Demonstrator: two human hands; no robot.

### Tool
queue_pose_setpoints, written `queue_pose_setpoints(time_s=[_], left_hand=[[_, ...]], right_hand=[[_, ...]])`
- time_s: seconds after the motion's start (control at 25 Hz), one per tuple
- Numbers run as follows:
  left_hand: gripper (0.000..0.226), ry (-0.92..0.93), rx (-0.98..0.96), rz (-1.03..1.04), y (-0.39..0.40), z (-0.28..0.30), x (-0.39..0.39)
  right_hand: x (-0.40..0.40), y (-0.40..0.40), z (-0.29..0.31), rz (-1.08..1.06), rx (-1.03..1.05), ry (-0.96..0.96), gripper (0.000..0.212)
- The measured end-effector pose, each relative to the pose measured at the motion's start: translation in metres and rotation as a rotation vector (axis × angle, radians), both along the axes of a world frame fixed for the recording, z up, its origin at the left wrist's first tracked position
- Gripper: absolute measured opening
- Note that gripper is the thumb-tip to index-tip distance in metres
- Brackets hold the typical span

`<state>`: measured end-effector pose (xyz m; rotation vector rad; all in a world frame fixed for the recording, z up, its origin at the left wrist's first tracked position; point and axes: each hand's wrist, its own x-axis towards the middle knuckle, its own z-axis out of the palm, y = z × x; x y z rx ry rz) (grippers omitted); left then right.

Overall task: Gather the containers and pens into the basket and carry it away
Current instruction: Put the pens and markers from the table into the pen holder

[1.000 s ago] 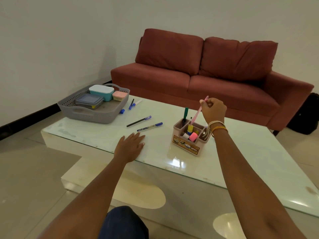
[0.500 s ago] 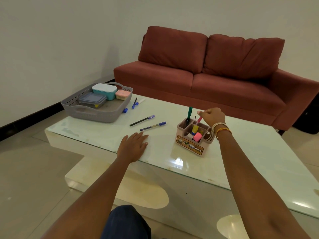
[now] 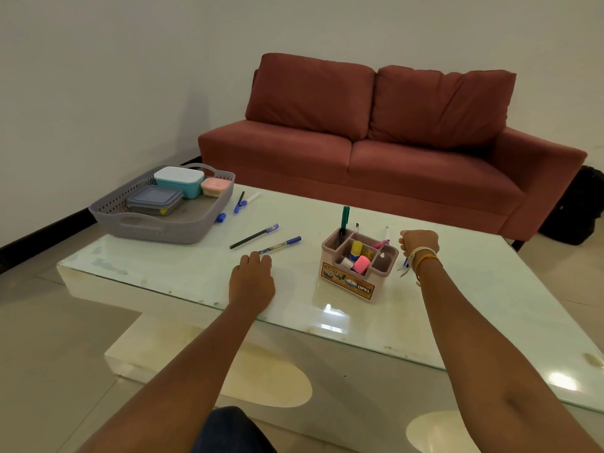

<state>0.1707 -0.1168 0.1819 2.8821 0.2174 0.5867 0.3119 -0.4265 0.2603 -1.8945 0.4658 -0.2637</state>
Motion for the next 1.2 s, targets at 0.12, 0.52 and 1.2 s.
queue_pose_setpoints(time_s=[0.12,0.52,1.2], left_hand=[[0.021,-0.060,-0.057,-0.089,-0.001,0.000,0.013],[0.023,0.004,-0.117,-0.337,-0.019,-0.003,0.075],[0.022,-0.045,-0.192,-0.271,-0.029,-0.005,0.065]], right_hand=[[0.019,0.013,-0.006,0.124,-0.252,0.100,0.020],[0.083,0.051,-0.002,0.736,-0.609,0.268,0.034],[0.037,-0.041,0.004,0.250,0.470,0.186,0.034]])
